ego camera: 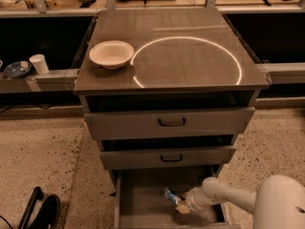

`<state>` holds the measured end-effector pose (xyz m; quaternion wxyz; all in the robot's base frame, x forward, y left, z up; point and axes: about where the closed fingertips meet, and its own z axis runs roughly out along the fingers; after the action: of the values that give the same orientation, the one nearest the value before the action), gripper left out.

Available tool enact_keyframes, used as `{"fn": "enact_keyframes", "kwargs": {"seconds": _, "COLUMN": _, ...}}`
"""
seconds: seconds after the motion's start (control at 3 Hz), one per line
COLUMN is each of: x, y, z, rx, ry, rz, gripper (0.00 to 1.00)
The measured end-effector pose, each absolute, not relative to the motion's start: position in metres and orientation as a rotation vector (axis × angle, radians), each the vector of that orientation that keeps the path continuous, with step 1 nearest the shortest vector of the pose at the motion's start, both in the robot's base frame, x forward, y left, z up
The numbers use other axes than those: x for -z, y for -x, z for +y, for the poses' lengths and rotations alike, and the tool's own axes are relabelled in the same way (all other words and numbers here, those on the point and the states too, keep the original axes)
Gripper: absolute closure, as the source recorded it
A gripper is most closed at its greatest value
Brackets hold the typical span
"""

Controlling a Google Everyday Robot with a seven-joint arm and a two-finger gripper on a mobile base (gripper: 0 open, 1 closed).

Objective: Place redbull can into bottom drawer

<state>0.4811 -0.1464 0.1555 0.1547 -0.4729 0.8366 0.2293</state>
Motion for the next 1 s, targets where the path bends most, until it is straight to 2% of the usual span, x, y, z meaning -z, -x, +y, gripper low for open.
{"fn": "enact_keyframes", "kwargs": {"seconds": 0.33, "x": -0.150, "y": -0.505, "z": -0.149, "rx": -0.701, "ry": 1.488, "rz": 2.266, "gripper": 0.51}}
{"fn": "enact_keyframes", "kwargs": {"seconds": 0.67, "x": -0.153, "y": -0.520, "z": -0.161, "rx": -0.658, "ry": 1.569, "rz": 2.188, "gripper": 0.27}}
{"fn": "enact_keyframes", "kwargs": {"seconds": 1.0, "x": -0.153, "y": -0.520, "z": -0.161, "rx": -0.658, "ry": 1.569, "rz": 2.188, "gripper": 0.00}}
